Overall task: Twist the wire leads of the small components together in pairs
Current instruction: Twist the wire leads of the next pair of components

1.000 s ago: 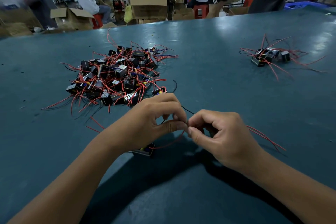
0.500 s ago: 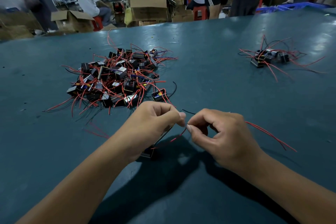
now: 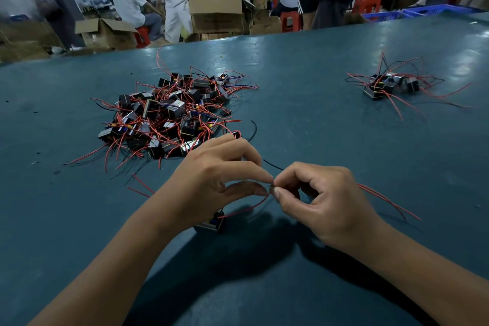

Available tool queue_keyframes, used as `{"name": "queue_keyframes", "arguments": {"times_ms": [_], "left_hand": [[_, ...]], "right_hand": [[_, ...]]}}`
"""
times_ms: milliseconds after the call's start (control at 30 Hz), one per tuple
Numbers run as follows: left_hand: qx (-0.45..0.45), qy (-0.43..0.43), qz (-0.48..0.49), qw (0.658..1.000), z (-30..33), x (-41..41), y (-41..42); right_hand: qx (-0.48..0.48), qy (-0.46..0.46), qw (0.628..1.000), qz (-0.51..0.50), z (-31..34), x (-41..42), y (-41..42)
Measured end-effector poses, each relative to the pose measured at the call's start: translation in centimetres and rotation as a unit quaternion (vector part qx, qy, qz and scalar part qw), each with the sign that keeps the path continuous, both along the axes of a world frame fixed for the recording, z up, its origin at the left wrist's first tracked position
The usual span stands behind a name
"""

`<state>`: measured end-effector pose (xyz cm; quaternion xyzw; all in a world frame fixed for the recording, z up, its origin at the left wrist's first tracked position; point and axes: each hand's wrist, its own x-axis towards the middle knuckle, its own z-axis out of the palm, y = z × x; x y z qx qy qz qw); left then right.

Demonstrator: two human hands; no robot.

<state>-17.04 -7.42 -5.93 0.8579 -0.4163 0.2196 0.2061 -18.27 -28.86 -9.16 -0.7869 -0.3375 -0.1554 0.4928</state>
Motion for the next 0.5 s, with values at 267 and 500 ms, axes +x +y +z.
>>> {"name": "queue_keyframes", "arguments": {"times_ms": [267,500], "left_hand": [[-0.059,-0.001,0.015,0.998,-0.12,-0.28,-0.26],[-0.033,-0.017,0.014,0.999,-0.02,-0.43,-0.38]], "right_hand": [[0.005,0.013,1.000,-0.002,-0.03,0.18,-0.11],[0.011,0.016,1.000,0.008,-0.06,0.12,-0.05]]}}
